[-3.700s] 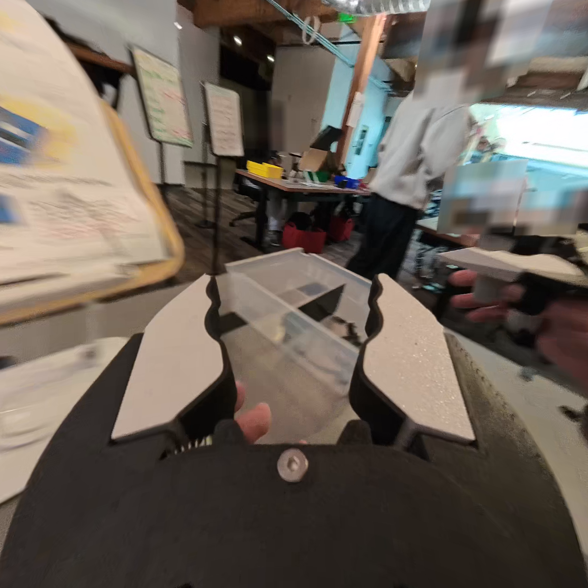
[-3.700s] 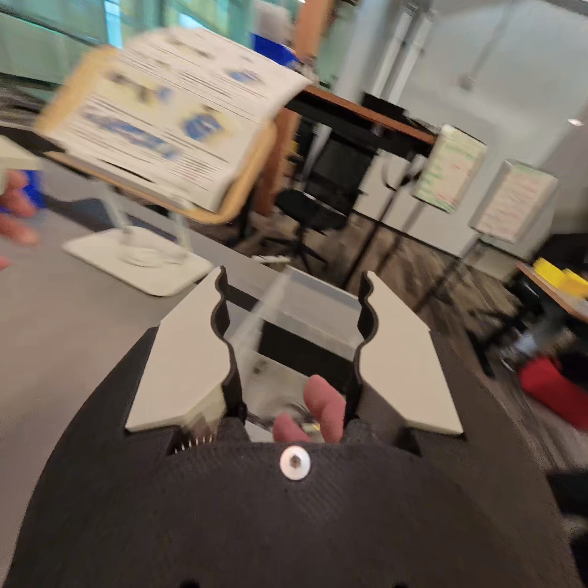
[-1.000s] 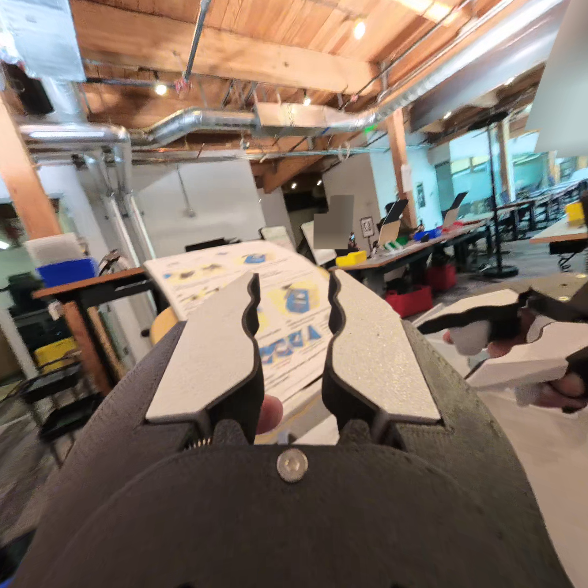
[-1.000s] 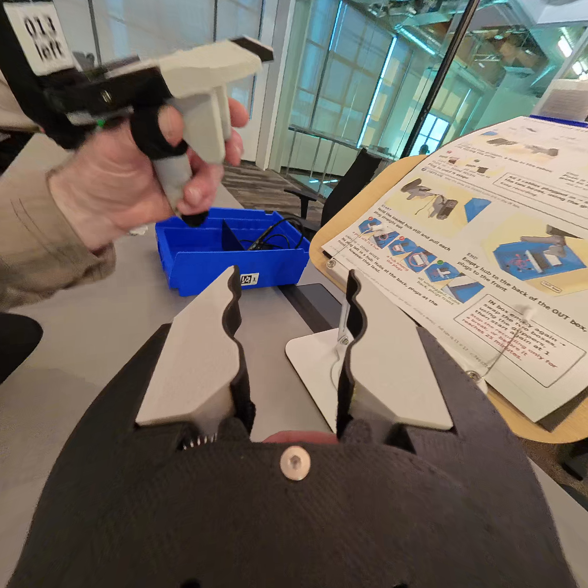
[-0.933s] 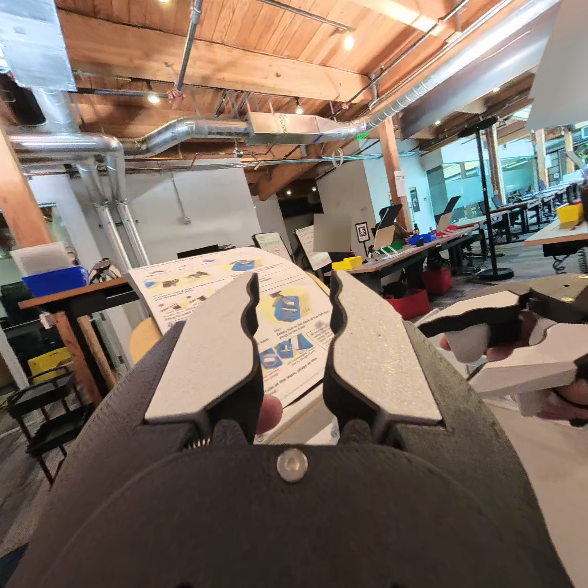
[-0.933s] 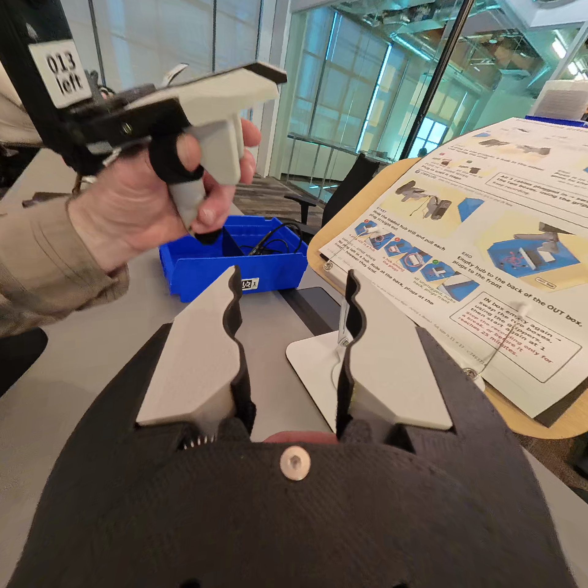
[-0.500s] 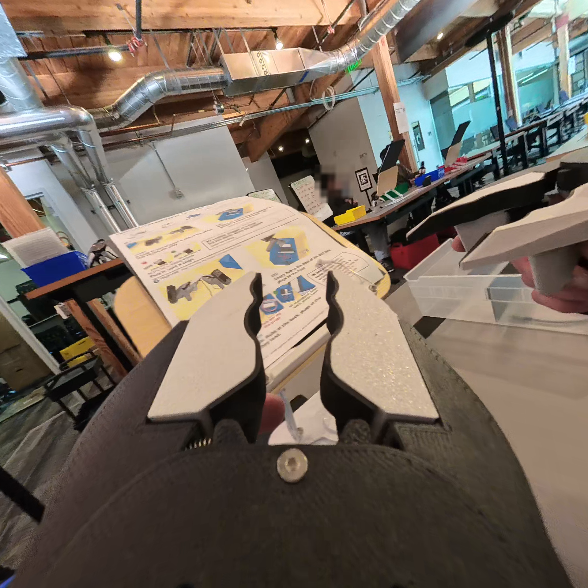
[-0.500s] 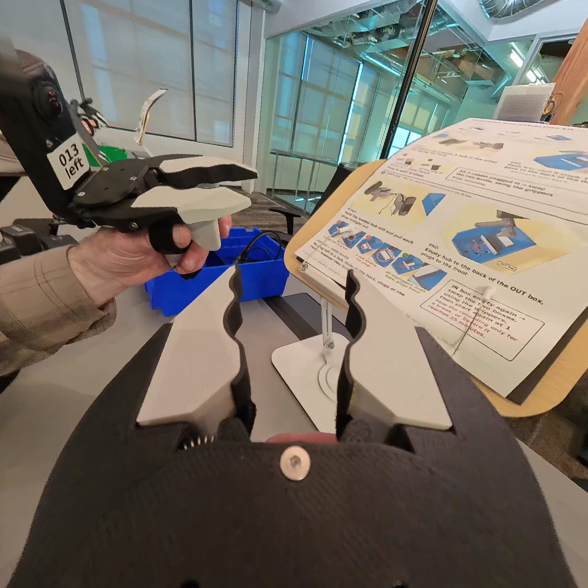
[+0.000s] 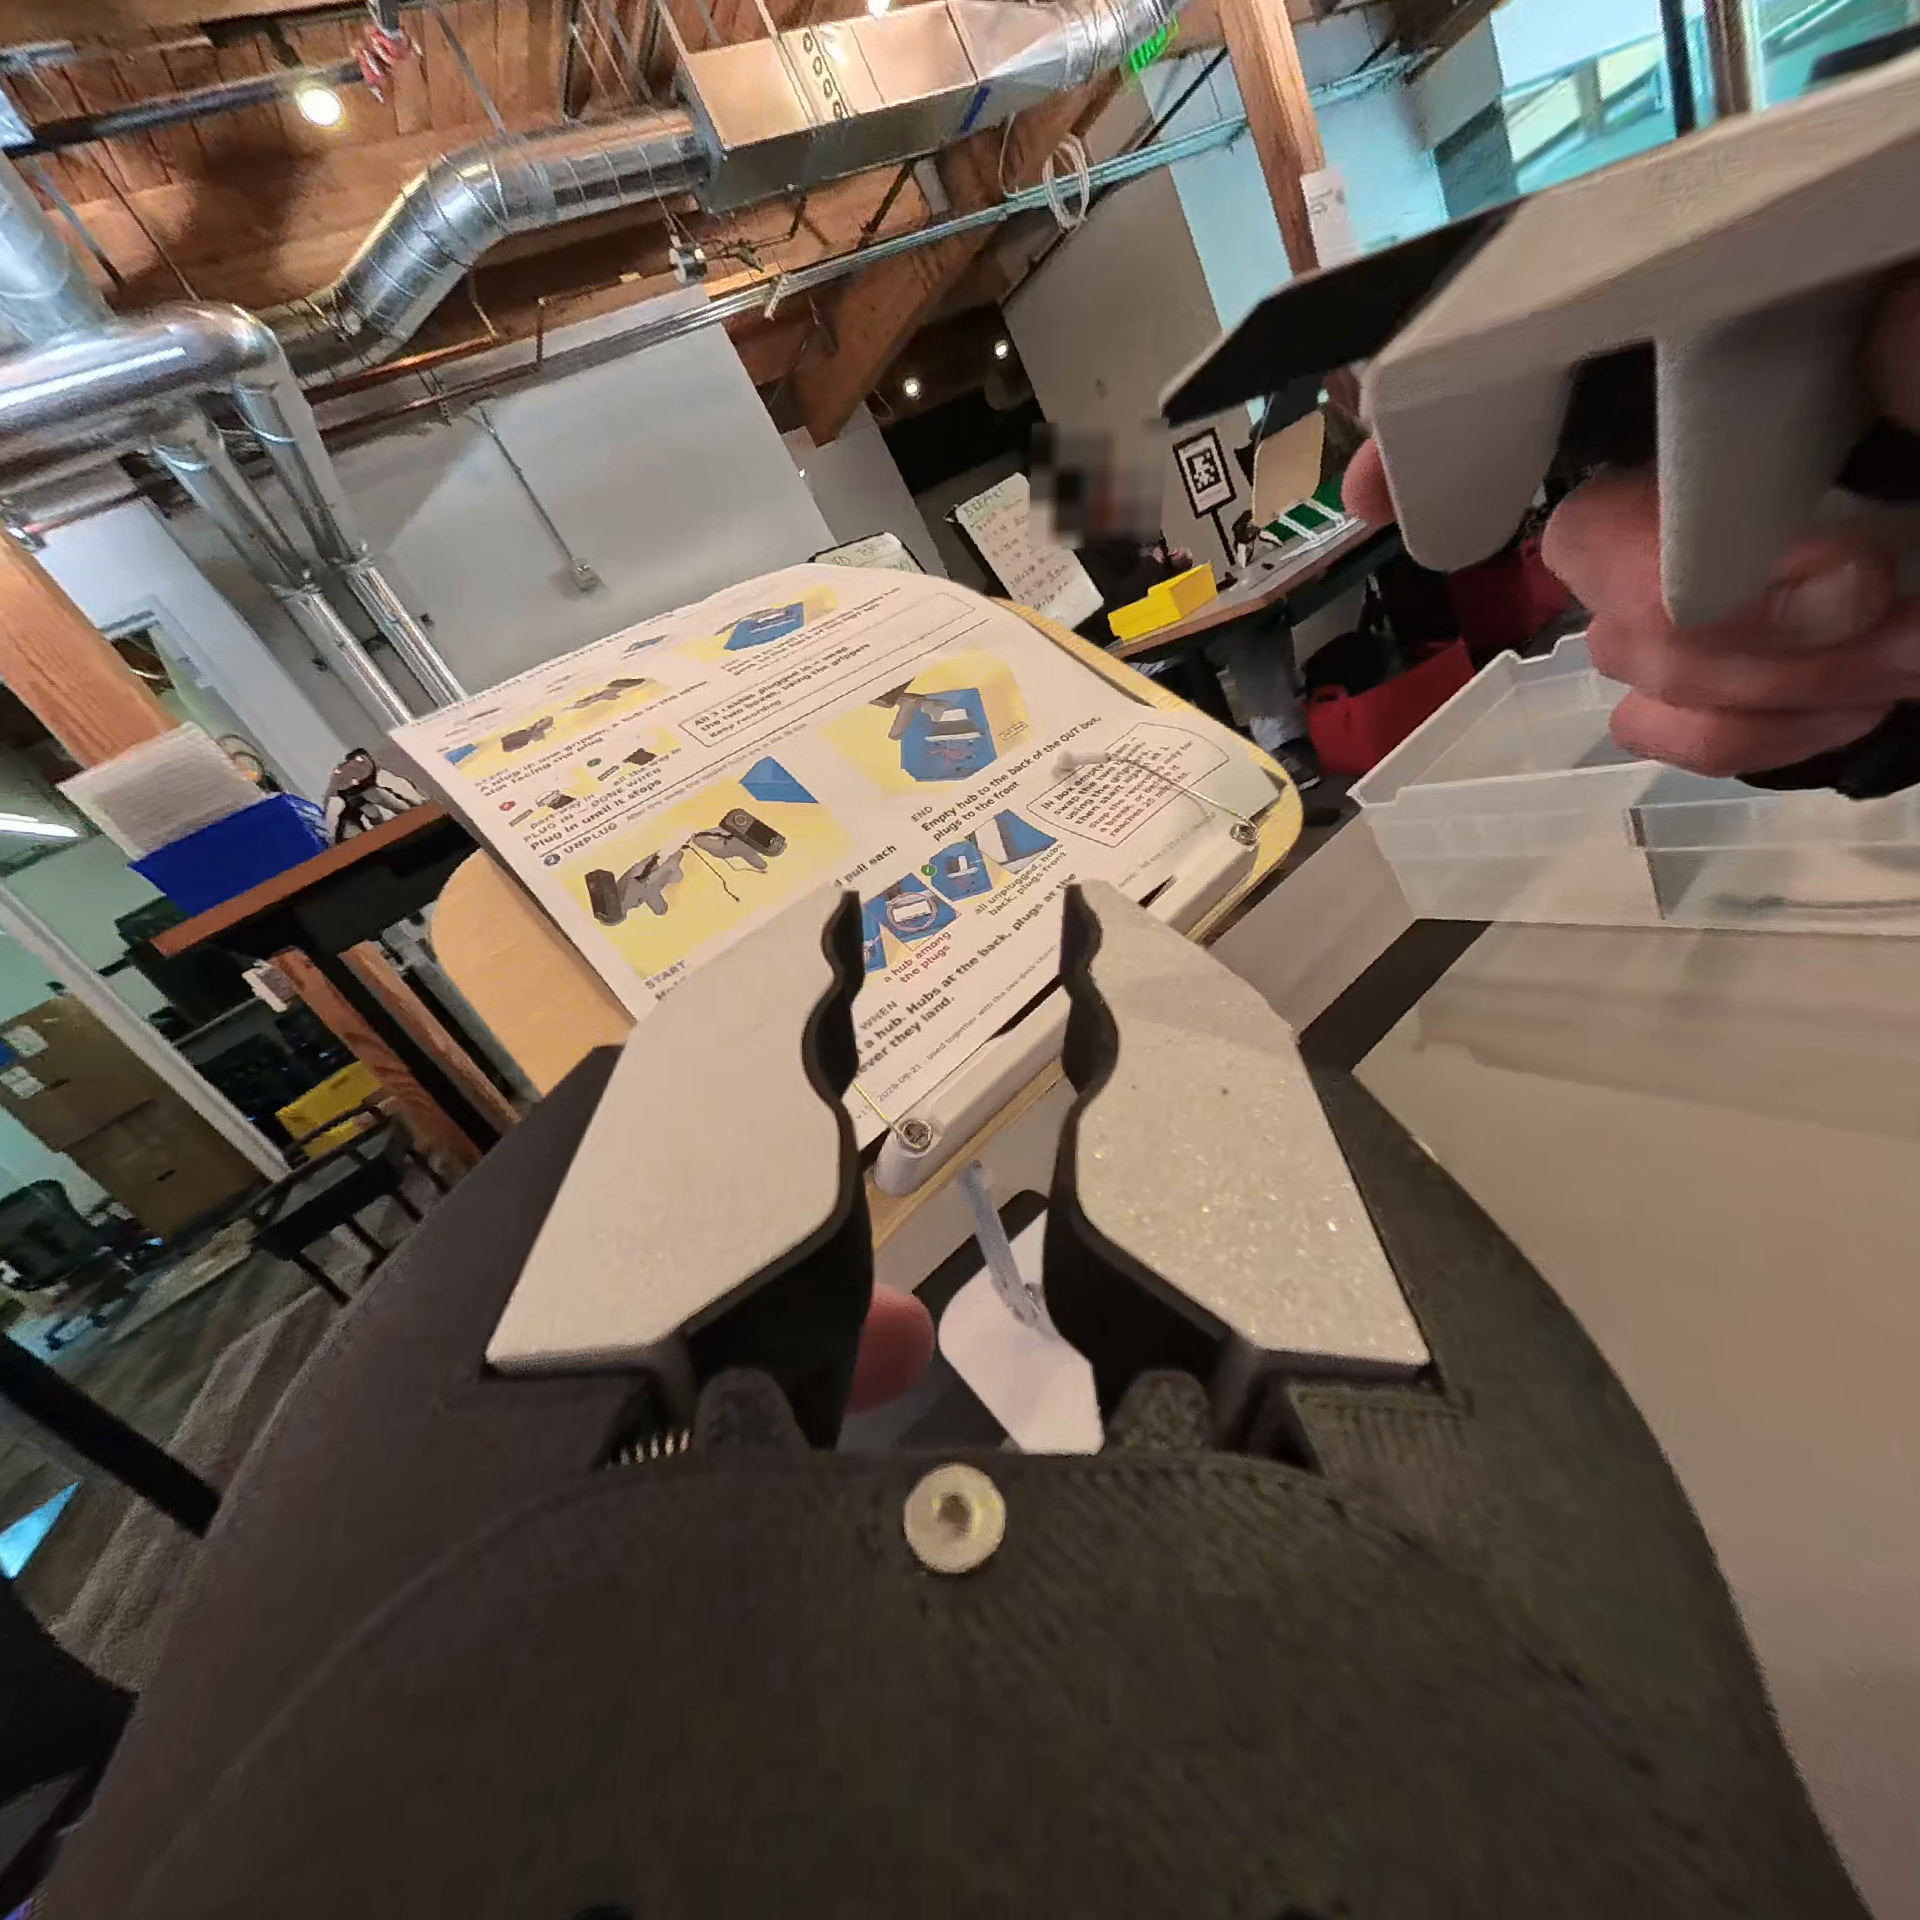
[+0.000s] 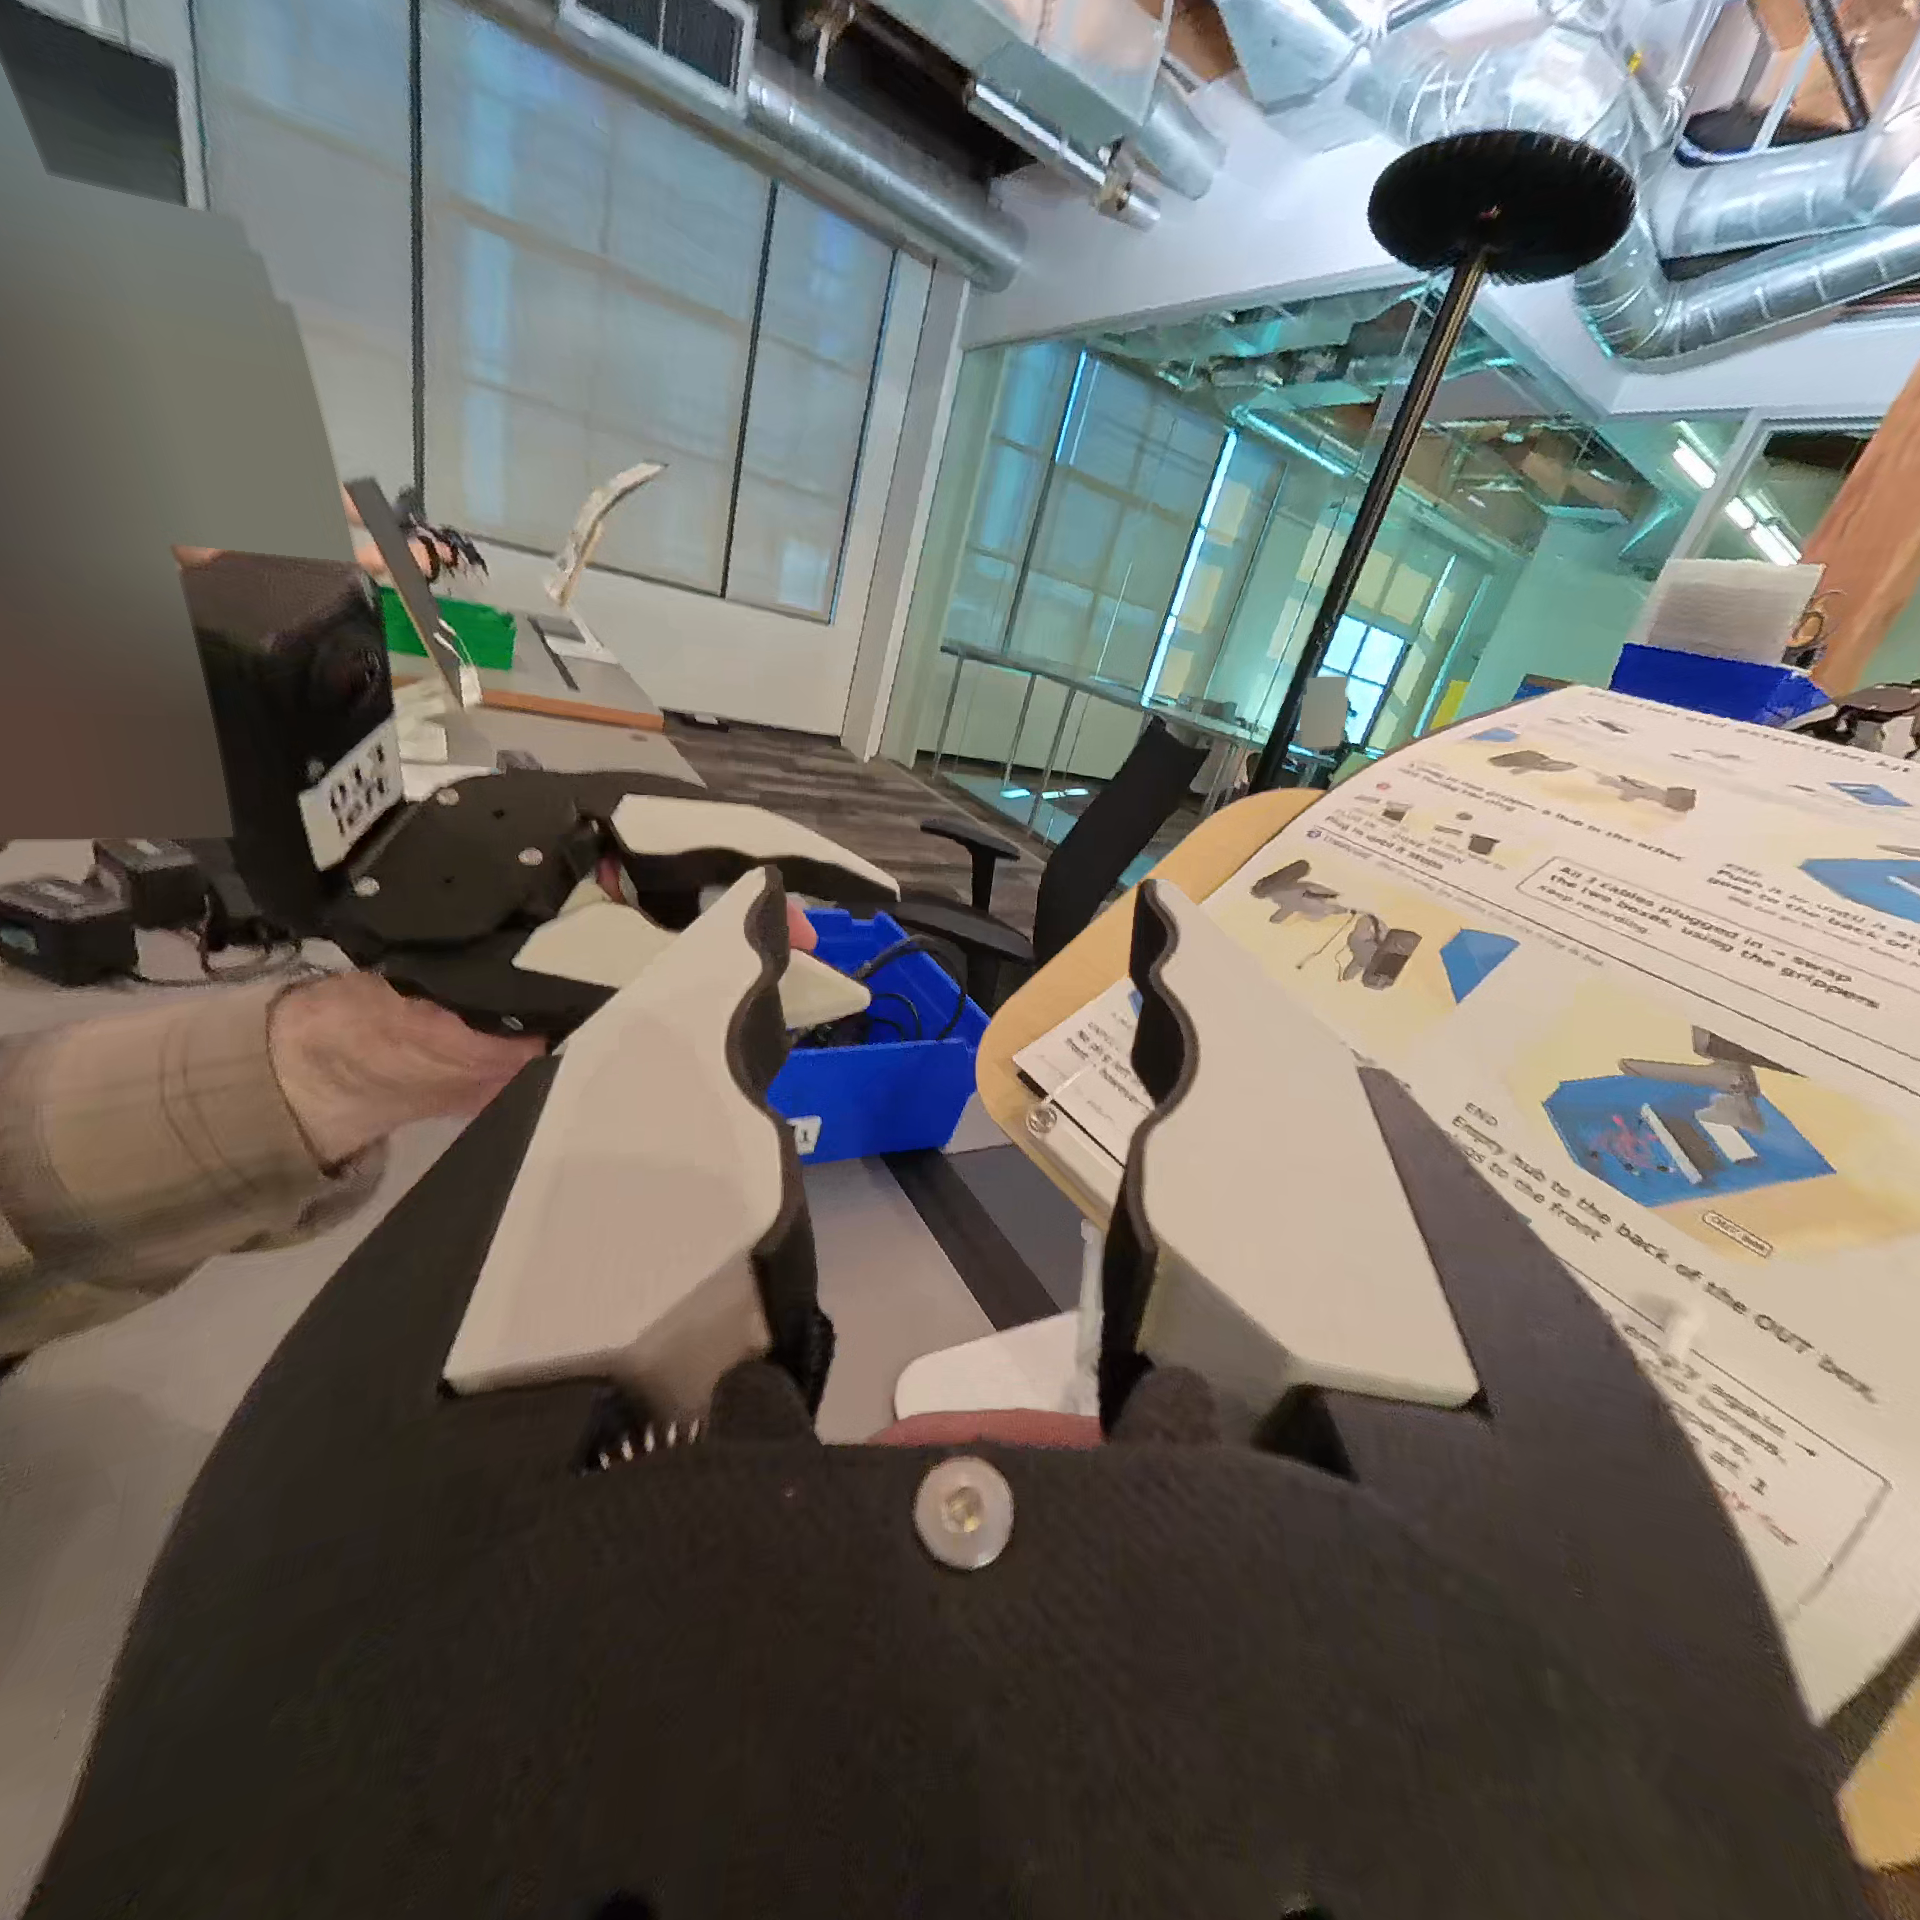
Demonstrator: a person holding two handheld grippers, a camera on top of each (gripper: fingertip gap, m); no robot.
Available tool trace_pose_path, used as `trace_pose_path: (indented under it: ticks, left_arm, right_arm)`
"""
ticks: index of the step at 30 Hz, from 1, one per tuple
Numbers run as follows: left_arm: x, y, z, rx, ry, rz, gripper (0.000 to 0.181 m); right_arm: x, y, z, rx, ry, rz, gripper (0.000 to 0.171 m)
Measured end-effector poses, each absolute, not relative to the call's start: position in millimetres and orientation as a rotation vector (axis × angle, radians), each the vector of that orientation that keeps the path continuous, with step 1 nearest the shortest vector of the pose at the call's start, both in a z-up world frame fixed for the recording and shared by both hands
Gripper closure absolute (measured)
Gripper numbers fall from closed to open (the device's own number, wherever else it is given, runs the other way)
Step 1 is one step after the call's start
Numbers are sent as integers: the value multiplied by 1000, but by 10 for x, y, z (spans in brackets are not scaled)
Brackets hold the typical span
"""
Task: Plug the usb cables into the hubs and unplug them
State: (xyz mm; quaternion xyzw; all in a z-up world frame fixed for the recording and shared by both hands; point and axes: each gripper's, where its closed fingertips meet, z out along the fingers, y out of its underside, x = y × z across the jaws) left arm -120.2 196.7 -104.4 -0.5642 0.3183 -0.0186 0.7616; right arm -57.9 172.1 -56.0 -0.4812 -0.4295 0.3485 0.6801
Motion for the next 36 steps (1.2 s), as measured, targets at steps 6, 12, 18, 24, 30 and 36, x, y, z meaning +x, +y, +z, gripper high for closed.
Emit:
trace_pose_path:
  ticks: [6,12,18,24,30,36]
  left_arm:
    - [-1472,2068,-1136,-1315,718,118,136]
    - [-2602,2260,-1209,-1582,492,229,128]
    - [-3743,2583,-1641,-1936,314,182,115]
    - [-4392,2939,-2187,-2224,167,-28,127]
    - [-4480,3177,-2698,-2463,222,23,112]
    - [-4537,3268,-3090,-2625,235,116,130]
  right_arm:
    - [-401,1878,-650,-1121,-968,680,111]
    - [-288,1972,-709,-1154,-967,641,115]
    - [-320,2028,-844,-1186,-997,639,116]
    - [-286,2085,-905,-1207,-989,664,118]
    - [-248,2124,-945,-1224,-989,661,118]
    - [-236,2136,-948,-1225,-984,664,118]
